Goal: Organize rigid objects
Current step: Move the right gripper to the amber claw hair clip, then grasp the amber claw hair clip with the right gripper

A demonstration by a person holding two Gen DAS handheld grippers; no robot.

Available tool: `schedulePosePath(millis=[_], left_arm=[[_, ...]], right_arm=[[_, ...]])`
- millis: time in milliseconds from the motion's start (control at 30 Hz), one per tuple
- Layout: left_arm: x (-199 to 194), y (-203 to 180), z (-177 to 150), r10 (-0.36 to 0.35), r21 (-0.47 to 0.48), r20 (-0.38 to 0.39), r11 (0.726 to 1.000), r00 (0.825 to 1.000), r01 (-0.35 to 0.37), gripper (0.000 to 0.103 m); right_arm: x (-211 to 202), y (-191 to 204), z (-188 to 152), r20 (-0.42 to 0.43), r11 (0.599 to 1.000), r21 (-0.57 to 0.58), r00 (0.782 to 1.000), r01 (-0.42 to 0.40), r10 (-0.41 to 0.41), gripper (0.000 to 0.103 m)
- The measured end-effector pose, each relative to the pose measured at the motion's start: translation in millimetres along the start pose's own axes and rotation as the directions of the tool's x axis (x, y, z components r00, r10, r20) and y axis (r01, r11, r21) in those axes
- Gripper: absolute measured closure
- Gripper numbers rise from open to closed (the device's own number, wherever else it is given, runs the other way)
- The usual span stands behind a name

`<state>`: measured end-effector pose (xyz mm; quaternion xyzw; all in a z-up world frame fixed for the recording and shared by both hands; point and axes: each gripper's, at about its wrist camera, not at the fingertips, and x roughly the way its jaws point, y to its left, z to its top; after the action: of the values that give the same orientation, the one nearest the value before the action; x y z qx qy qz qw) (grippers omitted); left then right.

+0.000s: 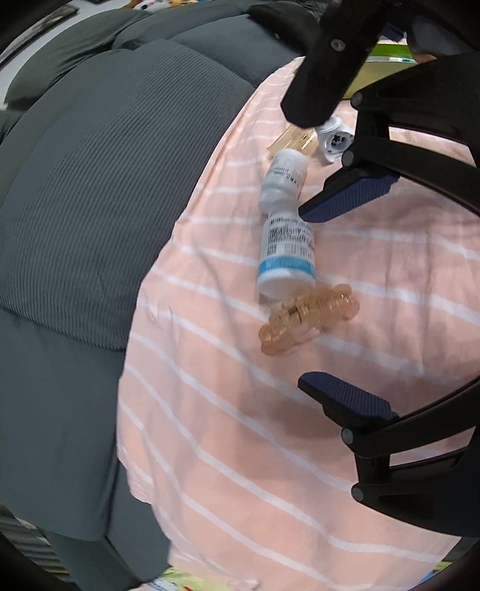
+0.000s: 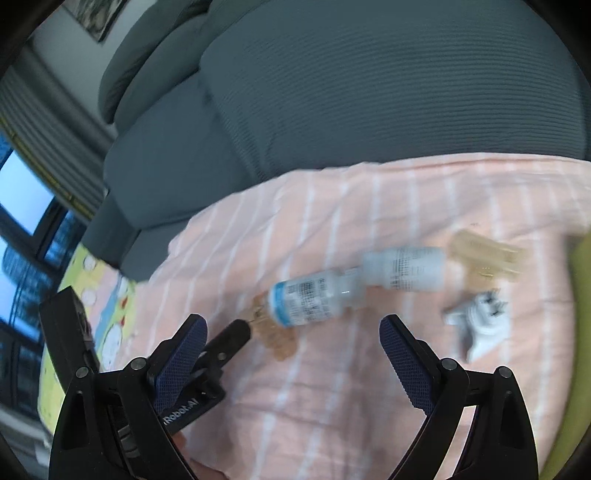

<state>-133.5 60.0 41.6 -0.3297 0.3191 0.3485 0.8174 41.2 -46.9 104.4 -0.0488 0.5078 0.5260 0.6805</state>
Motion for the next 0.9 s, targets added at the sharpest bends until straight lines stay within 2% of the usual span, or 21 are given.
schedulePosePath(millis=[167, 267, 433, 567, 600, 700, 733, 767, 900], left_arm=[[12, 16, -1, -0.017, -0.044, -0.039, 0.999, 0.999, 0.016, 0.021], [19, 26, 0, -0.080, -0.097, -0.068, 0.993, 0.994, 0.073, 0.022], [30, 30, -3, -0.139, -0.133, -0.135, 0.984, 0.981, 0.121, 0.026], [35, 31, -4, -0.113, -0.133, -0.140, 0.987, 0.984, 0.095, 0.034], [37, 33, -5, -0.114, -0.139, -0.146, 0.986, 0.983, 0.094, 0.038], [46, 36, -5, -0.129, -0.156, -0.171, 0.982, 0.977, 0.102, 0.042], [50, 38, -6, -0.124, -0.162, -0.180, 0.982, 0.976, 0.095, 0.047], [52, 39, -7, -0.124, -0.167, -0.157, 0.981, 0.980, 0.097, 0.049], [62, 43, -7, -0.130, -0.201, -0.192, 0.975, 0.973, 0.091, 0.053]], right_arm=[[24, 7, 3, -0.059, 1.000, 0.008, 0.998, -0.029, 0.030, 0.008], [38, 11, 5, -0.102, 0.998, 0.006, 0.993, -0.057, 0.057, 0.020], [65, 16, 7, -0.189, 0.996, 0.004, 0.978, -0.088, 0.088, 0.039], [83, 14, 7, -0.234, 0.995, 0.020, 0.967, -0.094, 0.096, 0.040], [86, 14, 7, -0.247, 0.995, 0.027, 0.964, -0.096, 0.100, 0.040], [100, 17, 7, -0.285, 0.995, 0.038, 0.953, -0.094, 0.101, 0.040], [104, 18, 7, -0.297, 0.995, 0.038, 0.950, -0.093, 0.100, 0.040], [109, 20, 7, -0.315, 0.996, 0.035, 0.945, -0.087, 0.093, 0.040], [130, 24, 8, -0.368, 0.999, 0.018, 0.929, -0.046, 0.050, 0.040]])
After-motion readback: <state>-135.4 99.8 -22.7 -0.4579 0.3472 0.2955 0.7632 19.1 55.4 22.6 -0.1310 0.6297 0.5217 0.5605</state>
